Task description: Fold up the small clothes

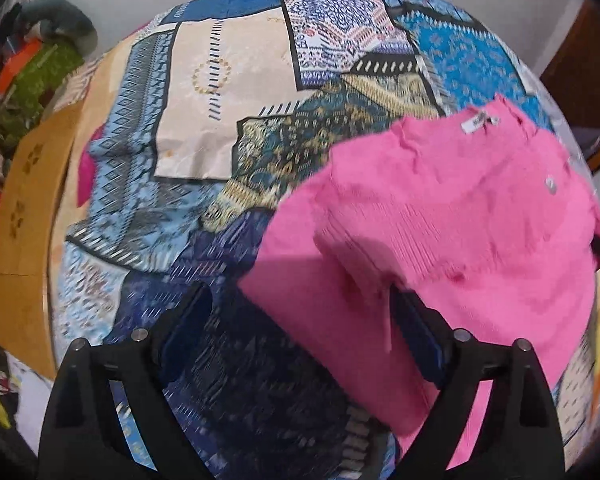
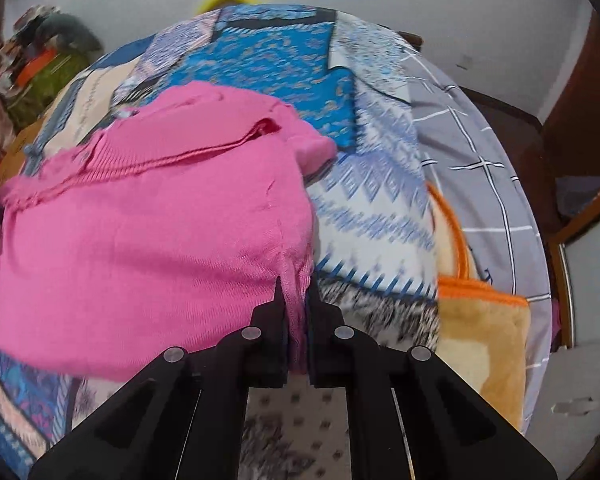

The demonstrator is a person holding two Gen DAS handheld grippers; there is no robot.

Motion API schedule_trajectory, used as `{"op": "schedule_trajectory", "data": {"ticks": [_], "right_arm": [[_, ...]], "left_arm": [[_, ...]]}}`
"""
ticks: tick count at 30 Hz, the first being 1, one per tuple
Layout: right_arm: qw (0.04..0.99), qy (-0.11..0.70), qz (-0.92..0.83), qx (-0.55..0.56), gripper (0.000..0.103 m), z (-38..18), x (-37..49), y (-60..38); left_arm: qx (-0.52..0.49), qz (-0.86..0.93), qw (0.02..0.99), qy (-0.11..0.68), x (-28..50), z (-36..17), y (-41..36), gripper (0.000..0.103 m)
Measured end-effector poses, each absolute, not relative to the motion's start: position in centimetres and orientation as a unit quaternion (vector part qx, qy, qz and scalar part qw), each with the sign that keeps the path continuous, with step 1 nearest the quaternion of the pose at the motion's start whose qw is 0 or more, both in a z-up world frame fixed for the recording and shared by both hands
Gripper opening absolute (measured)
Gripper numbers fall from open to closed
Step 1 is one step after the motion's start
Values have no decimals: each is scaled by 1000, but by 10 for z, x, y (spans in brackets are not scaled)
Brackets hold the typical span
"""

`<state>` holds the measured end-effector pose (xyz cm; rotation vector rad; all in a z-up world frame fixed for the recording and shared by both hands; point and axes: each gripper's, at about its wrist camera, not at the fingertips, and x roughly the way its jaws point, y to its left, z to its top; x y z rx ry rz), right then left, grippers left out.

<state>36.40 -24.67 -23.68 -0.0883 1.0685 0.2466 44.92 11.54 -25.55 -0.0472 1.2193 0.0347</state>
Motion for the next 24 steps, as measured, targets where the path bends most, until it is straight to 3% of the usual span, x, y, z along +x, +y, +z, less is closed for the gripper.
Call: {"op": "schedule_trajectory", "data": {"ticks": [6,9,11,14,16,19,24], "right_arm": [[855,508,107,-19,6,-238,378,-248],[852,511,112,-15,10,-238,375,-249],[848,517,114,-15,20,-237,372,-250],[849,516,113,-16,50,-232,364,-253],[854,507,115,-13,56,-225,358,-255],[854,506,124,4,57,-216,347,-254],[839,517,168,32,57,-204,323,-236]], "left_arm": [[-77,3,806,587,477,-273,115,91],[-86,3,806,585,481,-281,112,84],[-79,8,817,571,480,-279,110,72],[-56,29,827,559,475,-275,106,49],[-50,26,825,562,473,-275,106,11],[-53,26,827,559,466,-270,105,5],[-52,31,834,549,447,-258,107,4]]}}
